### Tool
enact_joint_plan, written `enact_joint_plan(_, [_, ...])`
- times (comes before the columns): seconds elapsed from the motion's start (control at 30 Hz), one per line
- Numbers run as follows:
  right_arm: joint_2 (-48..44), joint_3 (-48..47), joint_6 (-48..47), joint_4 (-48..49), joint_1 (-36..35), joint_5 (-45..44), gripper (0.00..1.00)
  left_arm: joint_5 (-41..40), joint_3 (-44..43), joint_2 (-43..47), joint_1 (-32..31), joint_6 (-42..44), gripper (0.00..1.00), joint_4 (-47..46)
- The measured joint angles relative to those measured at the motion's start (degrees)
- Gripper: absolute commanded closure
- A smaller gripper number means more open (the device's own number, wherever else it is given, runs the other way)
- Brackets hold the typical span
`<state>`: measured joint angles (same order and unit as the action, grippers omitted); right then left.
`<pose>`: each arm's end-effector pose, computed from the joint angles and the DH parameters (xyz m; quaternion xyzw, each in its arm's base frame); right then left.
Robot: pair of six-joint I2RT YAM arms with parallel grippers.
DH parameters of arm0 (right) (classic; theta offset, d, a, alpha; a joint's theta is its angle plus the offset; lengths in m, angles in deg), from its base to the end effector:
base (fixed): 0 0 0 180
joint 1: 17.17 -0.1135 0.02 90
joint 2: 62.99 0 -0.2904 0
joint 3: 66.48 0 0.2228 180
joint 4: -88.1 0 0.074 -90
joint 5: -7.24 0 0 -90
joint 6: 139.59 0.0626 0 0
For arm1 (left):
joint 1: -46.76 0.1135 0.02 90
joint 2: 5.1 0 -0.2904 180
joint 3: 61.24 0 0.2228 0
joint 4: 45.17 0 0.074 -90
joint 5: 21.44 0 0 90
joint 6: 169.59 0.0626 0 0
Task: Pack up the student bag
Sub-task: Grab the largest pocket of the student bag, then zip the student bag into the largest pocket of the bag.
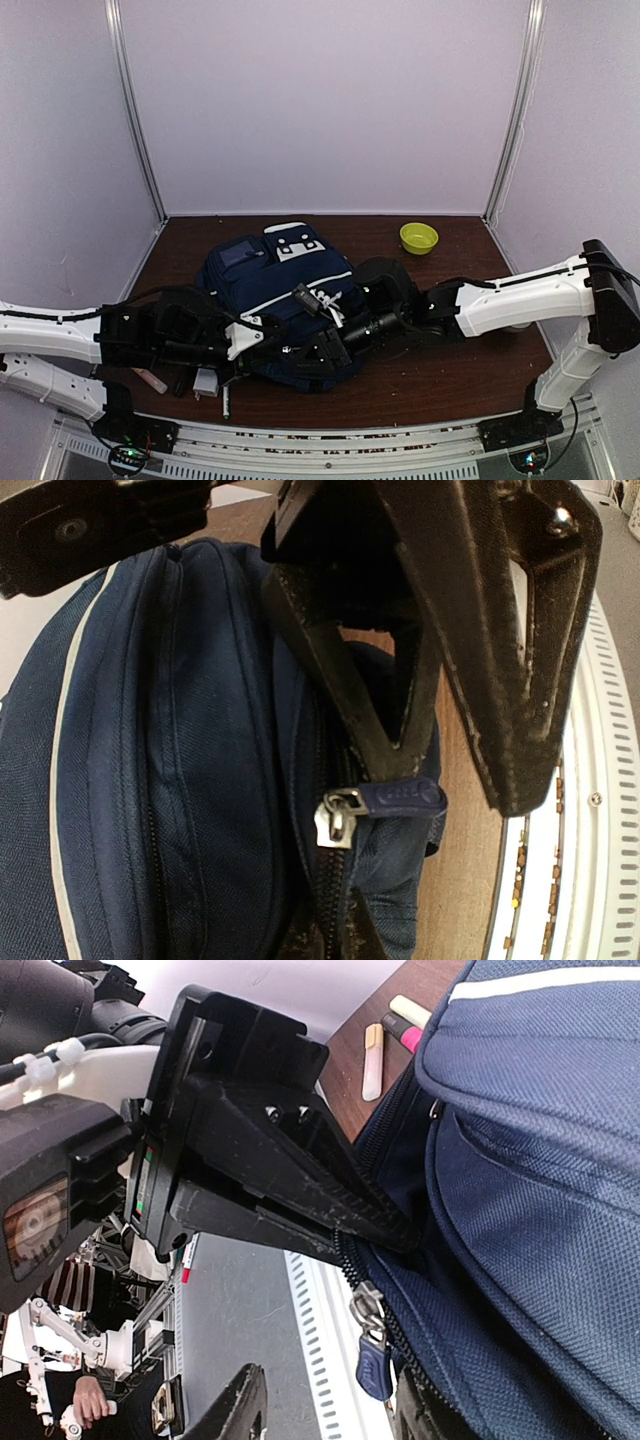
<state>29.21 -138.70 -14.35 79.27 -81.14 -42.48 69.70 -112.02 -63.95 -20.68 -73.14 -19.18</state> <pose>0.1160 0.3298 0.2689 -0.3703 0.7394 0.5560 0.0839 0.0769 -0.1884 0.2543 0.5345 0.7030 -0.2456 0.3997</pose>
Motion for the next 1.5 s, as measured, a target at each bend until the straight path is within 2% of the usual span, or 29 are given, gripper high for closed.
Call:
enact_joint_plan(0.1, [0.09, 0.46, 0.55, 1.18, -0.09, -0.39, 0.56, 0.00, 0.00, 0.00, 0.00, -0.07, 1.00, 0.02])
enact_joint_plan(0.2, [0.81, 0.48, 1.36, 2.69, -0.28, -1.14, 0.61, 0.00, 0.00, -0.02, 0.00, -0.24, 1.00, 0.02])
enact_joint_plan(0.33, [2.86, 0.50, 2.75, 5.03, -0.68, -2.36, 0.73, 0.02, 0.00, -0.55, 0.00, -0.61, 1.00, 0.52])
enact_joint_plan(0.5, [3.72, 0.66, 4.24, 6.01, -0.96, -4.28, 0.83, 0.07, 0.00, -0.83, 0.00, -1.05, 1.00, 0.70])
enact_joint_plan(0.63, [3.72, 1.64, 5.18, 7.52, -1.11, -5.62, 0.99, 0.07, 0.00, -0.83, 0.00, -1.09, 1.00, 0.66])
enact_joint_plan(0.9, [3.06, 2.95, 5.97, 8.79, -1.51, -6.93, 1.00, -0.31, -0.22, -0.85, -0.02, -1.05, 1.00, 0.98])
enact_joint_plan(1.0, [0.26, 2.78, 5.22, 4.07, -1.57, -8.26, 1.00, -1.42, -1.11, -0.85, -0.04, -1.01, 1.00, 1.57])
enact_joint_plan(1.33, [-6.27, -1.11, -0.85, -21.57, -0.63, -16.61, 1.00, -5.66, -1.68, 4.07, -0.17, -0.15, 1.00, 6.10])
enact_joint_plan(1.5, [-7.02, 0.59, -5.25, -28.09, 4.81, -19.10, 1.00, -8.13, 1.03, 10.80, -0.17, -0.15, 1.00, 8.11])
